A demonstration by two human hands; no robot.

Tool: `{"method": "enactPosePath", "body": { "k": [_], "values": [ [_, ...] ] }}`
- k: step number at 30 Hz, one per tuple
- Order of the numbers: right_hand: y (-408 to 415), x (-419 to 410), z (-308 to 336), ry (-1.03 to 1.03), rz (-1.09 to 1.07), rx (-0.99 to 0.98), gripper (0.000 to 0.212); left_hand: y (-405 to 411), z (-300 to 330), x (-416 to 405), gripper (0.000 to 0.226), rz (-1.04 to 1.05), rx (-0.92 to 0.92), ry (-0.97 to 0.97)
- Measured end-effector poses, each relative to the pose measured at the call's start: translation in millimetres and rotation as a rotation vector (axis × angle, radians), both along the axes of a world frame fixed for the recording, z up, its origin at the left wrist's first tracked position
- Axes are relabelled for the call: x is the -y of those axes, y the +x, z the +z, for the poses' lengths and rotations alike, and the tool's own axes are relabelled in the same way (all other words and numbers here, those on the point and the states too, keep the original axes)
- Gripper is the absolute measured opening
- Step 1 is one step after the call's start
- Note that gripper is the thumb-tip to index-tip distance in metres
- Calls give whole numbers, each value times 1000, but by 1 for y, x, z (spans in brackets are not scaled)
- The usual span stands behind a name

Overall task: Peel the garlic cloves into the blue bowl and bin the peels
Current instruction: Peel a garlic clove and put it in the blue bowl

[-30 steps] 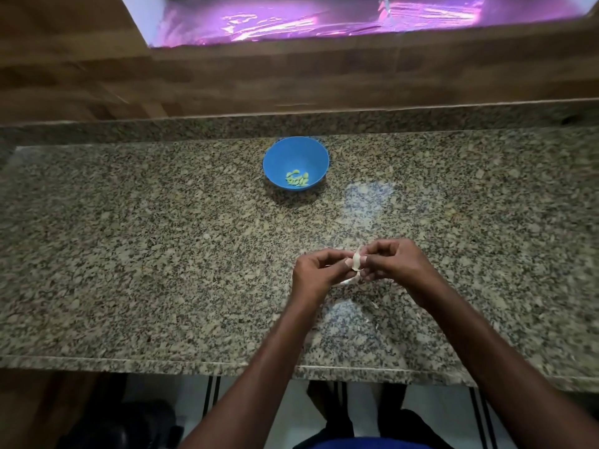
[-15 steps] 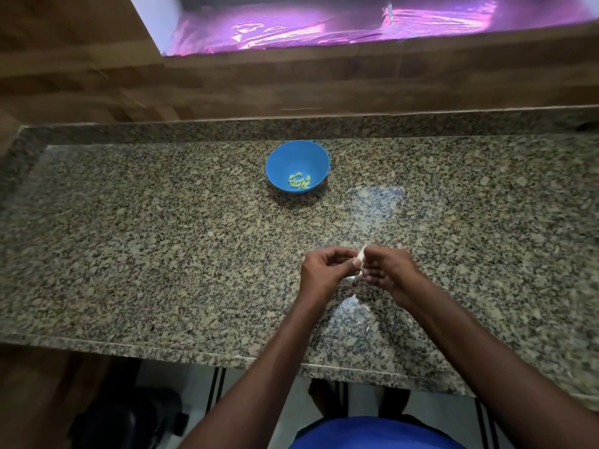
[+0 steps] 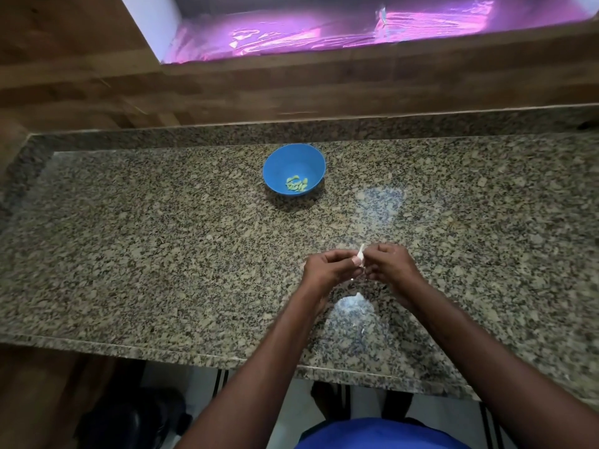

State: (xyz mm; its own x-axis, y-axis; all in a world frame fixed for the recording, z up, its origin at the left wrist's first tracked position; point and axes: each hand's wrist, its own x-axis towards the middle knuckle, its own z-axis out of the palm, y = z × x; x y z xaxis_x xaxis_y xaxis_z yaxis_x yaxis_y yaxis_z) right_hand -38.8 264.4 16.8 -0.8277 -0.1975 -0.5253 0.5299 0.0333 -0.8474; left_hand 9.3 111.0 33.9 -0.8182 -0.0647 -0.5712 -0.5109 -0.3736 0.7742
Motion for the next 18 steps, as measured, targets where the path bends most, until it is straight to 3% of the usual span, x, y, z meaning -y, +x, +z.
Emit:
{"method": "enactPosePath", "body": {
  "k": [5, 9, 15, 18],
  "values": [
    [-8, 0, -7, -82, -122, 256, 9, 0, -10, -3, 28, -90, -93, -112],
    [-15, -6, -9, 40, -98, 238, 9, -7, -24, -1, 27, -18, -56, -145],
    [-16, -23, -10, 42, 22, 182, 12, -21, -44, 14, 24, -76, -159, -944],
    [-17, -27, -13, 25, 50, 161, 12, -31, -60, 20, 28, -221, -228, -1159]
  ]
}}
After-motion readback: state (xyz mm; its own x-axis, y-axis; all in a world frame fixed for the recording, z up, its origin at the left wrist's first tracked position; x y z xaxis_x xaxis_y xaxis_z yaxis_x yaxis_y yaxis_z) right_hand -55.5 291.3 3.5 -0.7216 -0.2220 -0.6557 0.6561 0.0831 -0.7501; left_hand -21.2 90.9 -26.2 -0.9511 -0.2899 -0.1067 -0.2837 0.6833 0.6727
